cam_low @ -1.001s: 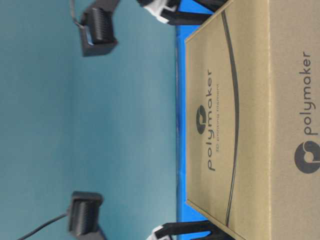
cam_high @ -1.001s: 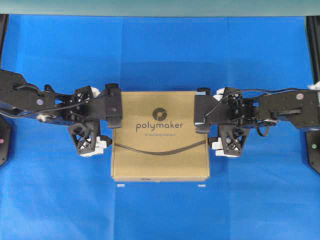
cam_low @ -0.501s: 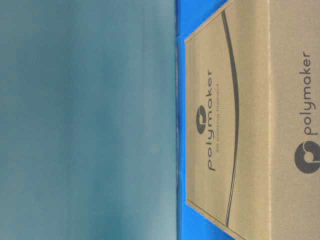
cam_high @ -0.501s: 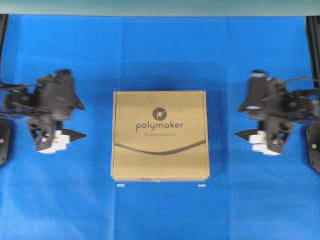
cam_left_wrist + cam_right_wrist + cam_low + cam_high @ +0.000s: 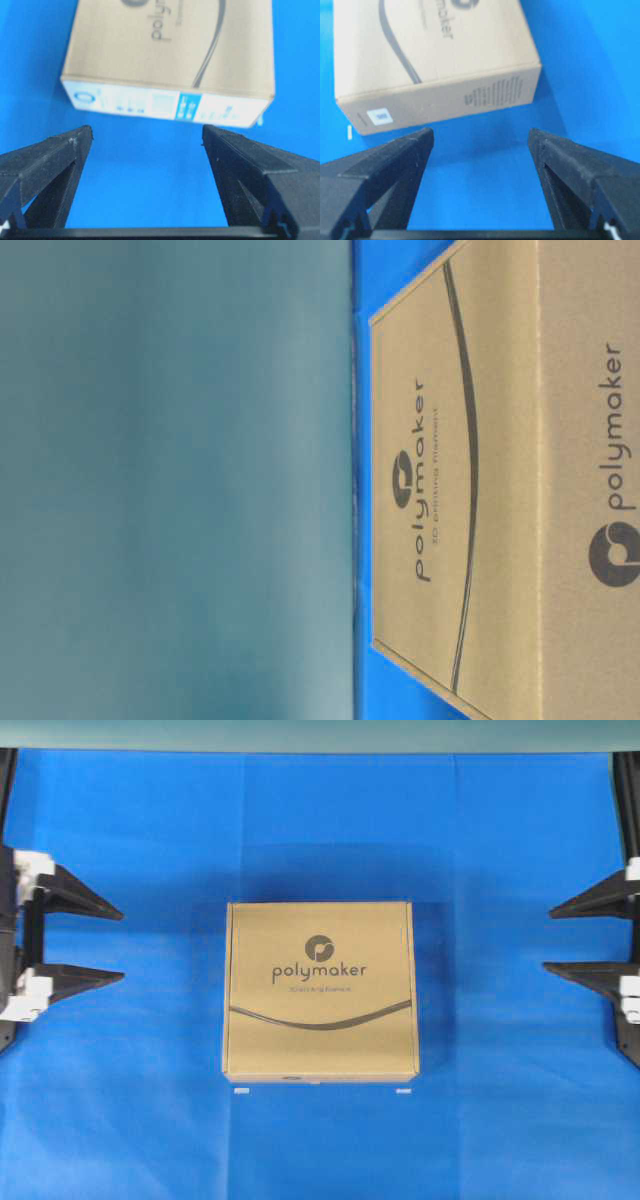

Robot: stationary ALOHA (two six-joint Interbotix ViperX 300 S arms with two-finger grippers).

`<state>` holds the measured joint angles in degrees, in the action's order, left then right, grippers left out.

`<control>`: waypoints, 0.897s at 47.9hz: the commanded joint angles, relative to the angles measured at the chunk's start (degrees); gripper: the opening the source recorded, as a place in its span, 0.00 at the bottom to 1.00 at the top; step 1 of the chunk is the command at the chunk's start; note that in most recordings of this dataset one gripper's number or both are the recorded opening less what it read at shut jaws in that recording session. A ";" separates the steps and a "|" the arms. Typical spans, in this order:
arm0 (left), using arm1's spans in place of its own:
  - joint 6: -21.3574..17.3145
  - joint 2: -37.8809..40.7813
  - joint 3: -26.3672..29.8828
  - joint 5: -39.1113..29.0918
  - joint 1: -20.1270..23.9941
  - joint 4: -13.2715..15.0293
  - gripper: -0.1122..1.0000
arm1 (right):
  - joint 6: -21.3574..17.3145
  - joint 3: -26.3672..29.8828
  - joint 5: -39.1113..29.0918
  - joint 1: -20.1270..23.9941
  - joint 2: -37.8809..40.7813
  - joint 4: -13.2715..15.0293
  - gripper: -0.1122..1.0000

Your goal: Lift up the cardboard box by clamping it between your arms.

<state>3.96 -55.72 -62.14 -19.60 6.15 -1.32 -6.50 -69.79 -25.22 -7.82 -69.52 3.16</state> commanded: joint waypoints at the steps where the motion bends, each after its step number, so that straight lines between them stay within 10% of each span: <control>1: 0.62 -3.25 -0.44 1.23 -0.18 0.18 0.88 | -0.53 -0.53 -0.97 -0.53 -4.04 -0.18 0.99; 28: 2.11 -15.47 -8.35 1.05 0.53 0.09 0.88 | -0.18 -3.08 -4.57 -0.62 -14.77 -0.35 0.99; 43: 6.33 -15.29 -14.15 5.19 1.58 0.09 0.88 | 2.02 -8.26 7.91 -0.70 -14.68 1.23 0.99</control>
<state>10.20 -71.46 -75.85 -17.40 6.94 -1.23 -5.45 -77.17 -19.25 -8.35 -84.64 4.04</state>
